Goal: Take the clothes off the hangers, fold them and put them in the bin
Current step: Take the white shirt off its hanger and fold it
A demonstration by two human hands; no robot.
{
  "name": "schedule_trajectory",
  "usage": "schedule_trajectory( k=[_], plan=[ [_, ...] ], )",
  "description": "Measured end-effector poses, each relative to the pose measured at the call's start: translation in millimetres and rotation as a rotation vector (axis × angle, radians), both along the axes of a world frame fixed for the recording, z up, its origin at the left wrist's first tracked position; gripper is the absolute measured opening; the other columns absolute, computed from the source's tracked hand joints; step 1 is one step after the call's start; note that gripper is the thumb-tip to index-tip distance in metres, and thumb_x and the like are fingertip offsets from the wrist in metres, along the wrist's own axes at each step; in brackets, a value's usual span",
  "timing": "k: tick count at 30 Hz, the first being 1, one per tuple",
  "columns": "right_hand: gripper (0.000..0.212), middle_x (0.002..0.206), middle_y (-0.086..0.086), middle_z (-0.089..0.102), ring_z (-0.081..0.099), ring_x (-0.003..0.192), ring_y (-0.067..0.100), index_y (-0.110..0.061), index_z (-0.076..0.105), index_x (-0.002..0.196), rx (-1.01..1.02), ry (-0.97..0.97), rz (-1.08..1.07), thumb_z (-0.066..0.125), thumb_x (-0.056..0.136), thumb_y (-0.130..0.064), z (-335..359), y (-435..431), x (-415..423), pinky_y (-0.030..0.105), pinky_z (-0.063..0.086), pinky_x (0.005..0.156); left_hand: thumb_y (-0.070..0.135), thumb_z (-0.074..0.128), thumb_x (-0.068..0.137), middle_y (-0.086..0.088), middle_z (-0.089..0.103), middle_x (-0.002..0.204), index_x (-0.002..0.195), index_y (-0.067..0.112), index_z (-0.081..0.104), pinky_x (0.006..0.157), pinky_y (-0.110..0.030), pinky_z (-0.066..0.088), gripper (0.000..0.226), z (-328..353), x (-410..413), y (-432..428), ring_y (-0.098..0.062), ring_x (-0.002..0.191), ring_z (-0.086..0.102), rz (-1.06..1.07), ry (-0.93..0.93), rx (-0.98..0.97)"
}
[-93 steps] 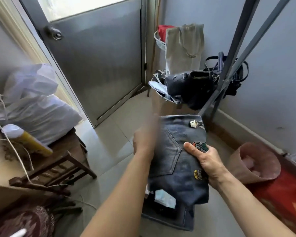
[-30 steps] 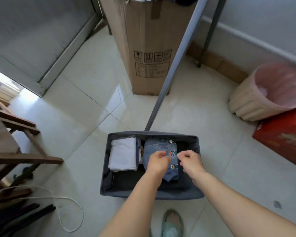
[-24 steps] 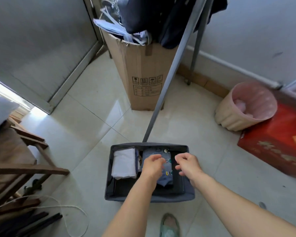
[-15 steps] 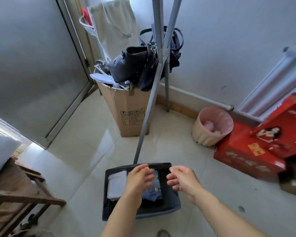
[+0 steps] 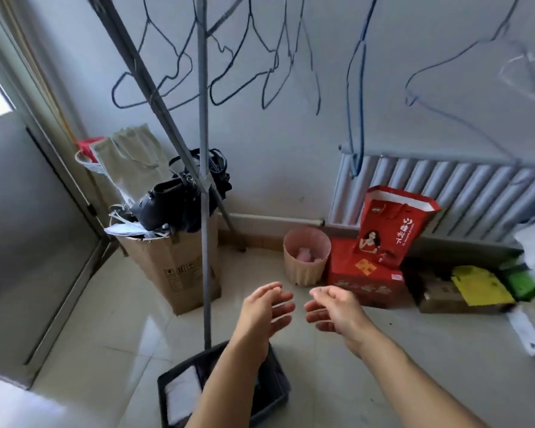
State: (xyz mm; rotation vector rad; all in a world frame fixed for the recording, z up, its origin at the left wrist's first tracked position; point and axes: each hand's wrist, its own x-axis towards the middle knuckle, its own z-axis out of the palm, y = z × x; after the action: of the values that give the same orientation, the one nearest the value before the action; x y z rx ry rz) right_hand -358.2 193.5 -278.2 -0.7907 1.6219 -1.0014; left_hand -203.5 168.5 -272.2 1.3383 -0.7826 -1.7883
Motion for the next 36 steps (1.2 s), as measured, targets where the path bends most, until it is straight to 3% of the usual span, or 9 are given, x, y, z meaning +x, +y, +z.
schedule_trajectory(
  k=[7, 9, 13, 17, 20, 27, 30, 32, 36],
  plan=[
    [0.02, 0.082, 0.01, 0.073, 0.066, 0.067, 0.02, -0.007, 0.066, 0.098, -0.124, 0.07, -0.123, 0.054, 0.097, -0.023, 56.2, 32.7, -65.8, 0.029, 0.049, 0.057, 0.014, 0.051, 0.099, -0.003, 0.074, 0.082, 0.111, 0.014, 0.064, 0.07, -0.031, 0.054, 0.018, 51.7, -77.5, 14.7, -0.017, 0.072, 0.069, -0.225, 0.025, -0.132],
    [0.021, 0.085, 0.009, 0.075, 0.071, 0.075, 0.022, -0.009, 0.068, 0.097, -0.145, 0.1, -0.153, 0.055, 0.097, -0.025, 69.6, 42.4, -88.0, 0.034, 0.056, 0.067, 0.014, 0.051, 0.099, -0.003, 0.074, 0.083, 0.113, 0.014, 0.064, 0.065, -0.028, 0.055, 0.019, 63.8, -102.5, 22.4, -0.015, 0.069, 0.07, -0.279, 0.03, -0.156],
    [0.018, 0.086, 0.002, 0.074, 0.07, 0.077, 0.01, -0.017, 0.069, 0.095, -0.175, 0.193, -0.216, 0.054, 0.097, -0.027, 90.6, 65.0, -140.3, 0.016, 0.052, 0.06, 0.012, 0.051, 0.099, -0.004, 0.076, 0.078, 0.11, 0.012, 0.064, 0.054, -0.024, 0.054, 0.017, 80.5, -157.6, 38.8, -0.014, 0.063, 0.072, -0.368, 0.039, -0.184],
    [0.017, 0.084, 0.002, 0.074, 0.071, 0.08, 0.018, -0.018, 0.068, 0.094, -0.208, 0.283, -0.255, 0.055, 0.097, -0.028, 106.2, 86.7, -207.6, 0.034, 0.057, 0.08, 0.016, 0.054, 0.098, -0.009, 0.076, 0.09, 0.111, 0.013, 0.066, 0.065, -0.033, 0.059, 0.017, 90.3, -225.1, 52.7, -0.022, 0.077, 0.072, -0.449, 0.042, -0.192],
    [0.018, 0.083, 0.005, 0.073, 0.067, 0.068, 0.013, -0.011, 0.066, 0.097, -0.241, 0.296, -0.321, 0.053, 0.098, -0.024, 125.7, 102.1, -261.3, 0.019, 0.051, 0.06, 0.021, 0.057, 0.097, -0.01, 0.076, 0.094, 0.113, 0.014, 0.067, 0.076, -0.037, 0.054, 0.02, 102.0, -281.0, 67.4, -0.024, 0.079, 0.069, -0.538, 0.056, -0.197],
    [0.016, 0.07, 0.008, 0.068, 0.057, 0.053, 0.014, -0.006, 0.067, 0.087, -0.411, 0.324, -0.489, 0.057, 0.095, -0.015, 164.7, 129.8, -370.3, 0.023, 0.041, 0.049, 0.013, 0.053, 0.099, -0.011, 0.072, 0.092, 0.107, 0.01, 0.067, 0.065, -0.031, 0.052, 0.016, 141.5, -390.2, 95.8, -0.021, 0.075, 0.066, -0.637, 0.099, -0.288],
    [0.025, 0.05, -0.001, 0.053, 0.043, 0.044, 0.005, 0.003, 0.06, 0.071, -0.602, 0.461, -0.702, 0.061, 0.091, -0.012, 196.0, 136.1, -411.6, 0.023, 0.036, 0.049, 0.016, 0.052, 0.1, -0.008, 0.074, 0.096, 0.11, 0.014, 0.065, 0.077, -0.034, 0.056, 0.016, 153.8, -424.8, 103.2, -0.02, 0.08, 0.069, -0.691, 0.086, -0.351],
    [0.03, 0.053, -0.003, 0.051, 0.042, 0.048, 0.004, -0.005, 0.057, 0.065, -0.698, 0.69, -0.807, 0.061, 0.091, -0.019, 220.5, 138.5, -441.6, 0.026, 0.037, 0.052, 0.019, 0.054, 0.099, -0.007, 0.074, 0.099, 0.112, 0.014, 0.065, 0.08, -0.034, 0.056, 0.017, 164.0, -443.8, 107.9, -0.019, 0.081, 0.069, -0.731, 0.09, -0.386],
    [0.017, 0.102, 0.011, 0.061, 0.054, 0.099, 0.028, -0.014, 0.064, 0.098, -0.638, 1.213, -0.916, 0.061, 0.089, -0.029, 260.8, 133.6, -496.4, 0.039, 0.043, 0.082, 0.025, 0.053, 0.1, -0.007, 0.073, 0.106, 0.116, 0.016, 0.064, 0.088, -0.038, 0.056, 0.021, 183.1, -469.5, 112.6, -0.018, 0.085, 0.069, -0.818, 0.04, -0.498]
  ],
)
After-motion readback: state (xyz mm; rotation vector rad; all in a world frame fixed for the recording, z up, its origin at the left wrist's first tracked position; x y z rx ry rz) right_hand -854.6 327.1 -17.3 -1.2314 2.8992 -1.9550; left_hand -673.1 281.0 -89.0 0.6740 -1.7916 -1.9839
